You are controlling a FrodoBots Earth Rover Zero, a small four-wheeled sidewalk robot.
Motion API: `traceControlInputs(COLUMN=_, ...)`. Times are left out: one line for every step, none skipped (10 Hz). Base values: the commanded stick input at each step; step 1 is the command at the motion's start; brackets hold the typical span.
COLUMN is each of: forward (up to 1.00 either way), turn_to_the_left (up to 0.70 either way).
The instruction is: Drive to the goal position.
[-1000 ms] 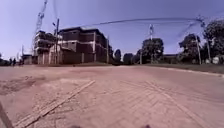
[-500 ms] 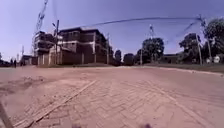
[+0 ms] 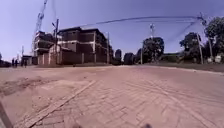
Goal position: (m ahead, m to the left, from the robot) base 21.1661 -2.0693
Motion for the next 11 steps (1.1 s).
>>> traceControlInputs(forward=0.30, turn_to_the_left=0.00)
traceControlInputs(forward=0.30, turn_to_the_left=0.00)
traceControlInputs(forward=0.30, turn_to_the_left=0.00)
traceControlInputs(forward=0.30, turn_to_the_left=0.00)
traceControlInputs(forward=0.30, turn_to_the_left=0.00)
traceControlInputs(forward=0.30, turn_to_the_left=0.00)
traceControlInputs(forward=0.30, turn_to_the_left=-0.25)
traceControlInputs(forward=0.30, turn_to_the_left=-0.48)
traceControlInputs(forward=0.30, turn_to_the_left=-0.71)
traceControlInputs(forward=0.30, turn_to_the_left=-0.46)
traceControlInputs(forward=0.30, turn_to_the_left=-0.12)
